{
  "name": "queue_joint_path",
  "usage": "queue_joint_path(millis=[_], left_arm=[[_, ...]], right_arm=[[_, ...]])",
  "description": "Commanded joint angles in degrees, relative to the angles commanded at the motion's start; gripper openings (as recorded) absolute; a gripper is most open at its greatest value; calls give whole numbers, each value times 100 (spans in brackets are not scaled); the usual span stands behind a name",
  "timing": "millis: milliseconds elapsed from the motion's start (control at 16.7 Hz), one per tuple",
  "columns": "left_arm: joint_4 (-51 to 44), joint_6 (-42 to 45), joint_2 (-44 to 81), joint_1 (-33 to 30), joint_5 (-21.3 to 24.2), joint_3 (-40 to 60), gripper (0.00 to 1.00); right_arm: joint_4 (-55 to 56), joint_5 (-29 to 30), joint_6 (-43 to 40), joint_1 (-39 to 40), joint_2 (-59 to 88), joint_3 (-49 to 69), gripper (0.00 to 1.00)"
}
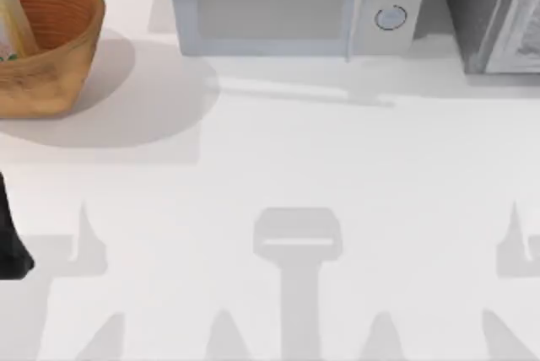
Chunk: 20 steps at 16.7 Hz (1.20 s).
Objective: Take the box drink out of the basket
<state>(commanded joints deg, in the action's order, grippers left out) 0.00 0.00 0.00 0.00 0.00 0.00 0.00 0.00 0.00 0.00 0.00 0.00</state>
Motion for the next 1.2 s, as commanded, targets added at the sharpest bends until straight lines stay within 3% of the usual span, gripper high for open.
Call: queue_joint_path(millis=[240, 480, 1200], left_arm=[[79, -15, 174, 17, 15, 33, 100], [662, -44, 1186, 106, 110, 349, 100], [4488, 37, 6989, 569, 701, 2640, 100]], right_arm=[[0, 0, 0, 0, 0, 0, 100], [0, 0, 0, 0, 0, 0, 100], [0, 0, 0, 0, 0, 0, 100]])
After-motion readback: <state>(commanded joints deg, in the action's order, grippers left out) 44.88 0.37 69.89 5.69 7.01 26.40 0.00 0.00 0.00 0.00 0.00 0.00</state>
